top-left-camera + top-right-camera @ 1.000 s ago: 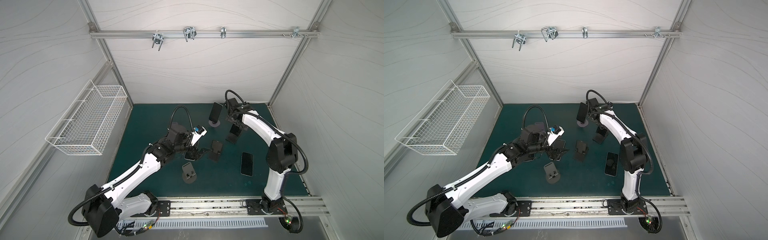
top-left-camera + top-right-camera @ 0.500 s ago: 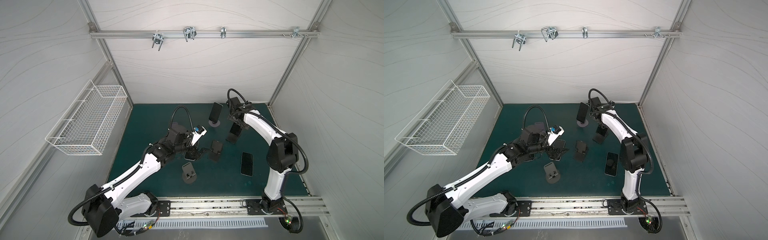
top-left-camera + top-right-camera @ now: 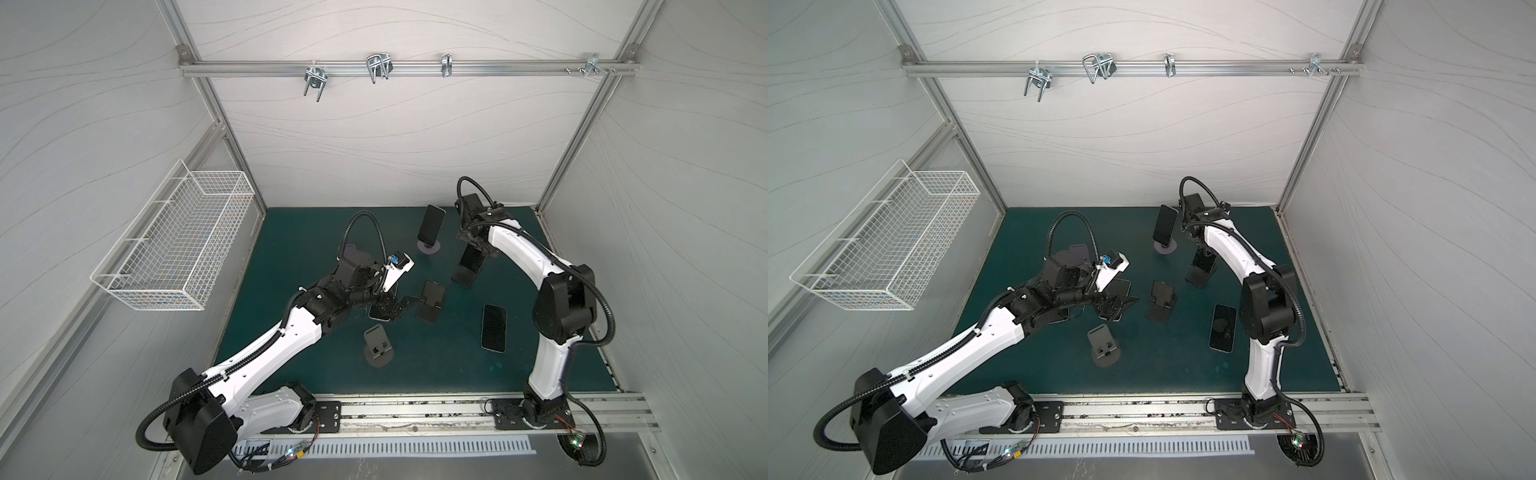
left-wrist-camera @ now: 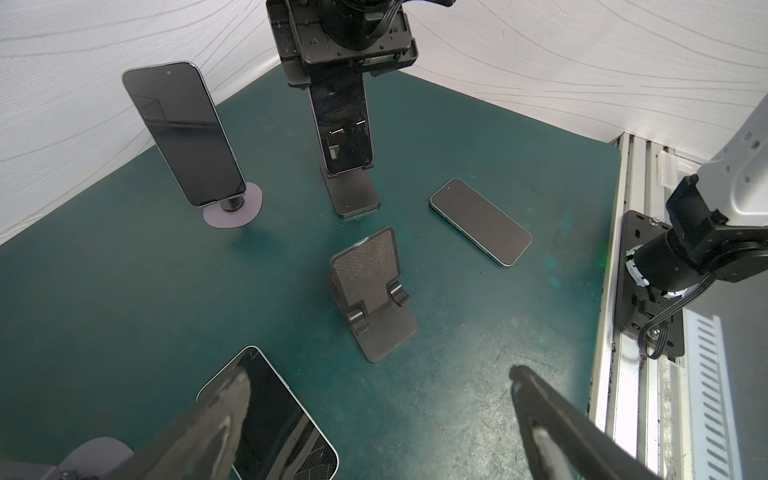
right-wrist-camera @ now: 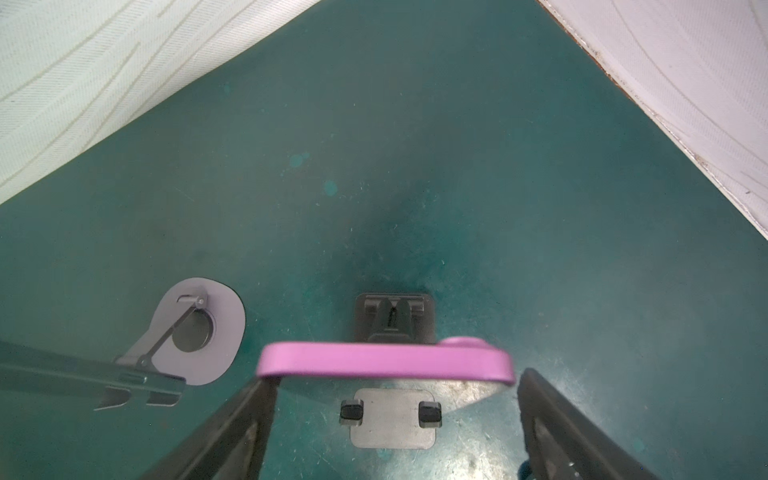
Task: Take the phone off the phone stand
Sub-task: 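Close the right gripper on the pink-framed phone's top edge, then pull the pink-framed phone upward out of its stand with the right gripper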
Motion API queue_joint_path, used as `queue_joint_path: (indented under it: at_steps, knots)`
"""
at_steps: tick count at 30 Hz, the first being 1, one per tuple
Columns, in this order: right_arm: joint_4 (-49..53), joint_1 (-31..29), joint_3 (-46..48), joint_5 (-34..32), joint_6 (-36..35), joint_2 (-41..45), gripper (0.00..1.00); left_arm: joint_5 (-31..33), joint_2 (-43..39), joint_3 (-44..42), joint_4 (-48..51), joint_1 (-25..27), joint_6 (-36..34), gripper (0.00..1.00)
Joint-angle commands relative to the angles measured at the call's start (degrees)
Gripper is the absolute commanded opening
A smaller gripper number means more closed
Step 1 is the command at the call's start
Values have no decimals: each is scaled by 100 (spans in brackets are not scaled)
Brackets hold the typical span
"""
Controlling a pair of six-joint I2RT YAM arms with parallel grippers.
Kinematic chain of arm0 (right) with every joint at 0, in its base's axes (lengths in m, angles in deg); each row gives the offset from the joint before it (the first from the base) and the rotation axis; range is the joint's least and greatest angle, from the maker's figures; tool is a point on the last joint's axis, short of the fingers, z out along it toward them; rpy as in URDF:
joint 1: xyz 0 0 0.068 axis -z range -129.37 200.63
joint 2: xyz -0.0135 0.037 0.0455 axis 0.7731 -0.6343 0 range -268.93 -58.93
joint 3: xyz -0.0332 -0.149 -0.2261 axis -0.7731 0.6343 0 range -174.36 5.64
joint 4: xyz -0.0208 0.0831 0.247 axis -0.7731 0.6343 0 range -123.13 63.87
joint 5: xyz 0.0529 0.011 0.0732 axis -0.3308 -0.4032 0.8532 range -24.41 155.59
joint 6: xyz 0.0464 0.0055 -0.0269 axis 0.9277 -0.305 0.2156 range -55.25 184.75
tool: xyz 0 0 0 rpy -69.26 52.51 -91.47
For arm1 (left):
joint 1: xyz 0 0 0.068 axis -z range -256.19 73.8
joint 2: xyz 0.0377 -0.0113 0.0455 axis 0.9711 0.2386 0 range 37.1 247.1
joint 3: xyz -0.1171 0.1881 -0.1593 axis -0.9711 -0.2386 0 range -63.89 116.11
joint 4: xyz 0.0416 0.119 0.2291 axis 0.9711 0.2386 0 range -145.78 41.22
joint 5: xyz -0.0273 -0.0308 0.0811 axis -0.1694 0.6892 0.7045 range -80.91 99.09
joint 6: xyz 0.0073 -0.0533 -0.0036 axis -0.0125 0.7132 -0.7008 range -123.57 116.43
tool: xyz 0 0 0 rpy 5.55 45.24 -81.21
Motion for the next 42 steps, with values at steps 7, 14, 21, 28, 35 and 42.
queue_joint_path:
  at_steps: [7,14,21,28,35,42]
  knots:
    - [-123,50,-9,53,-11,-72,87,146,57,141,-89,64,-188,99]
    - [-167,78,22,45,2,-41,86,105,51,154,-86,73,-223,99]
    - [-175,125,53,78,29,-59,86,120,62,153,-61,75,-223,99]
    - [-211,167,93,114,29,-101,85,173,87,154,-71,75,-241,99]
    - [-249,178,145,174,39,-156,84,168,102,145,-84,78,-232,99]
    - [-289,189,169,202,16,-193,83,199,131,145,-97,93,-241,99]
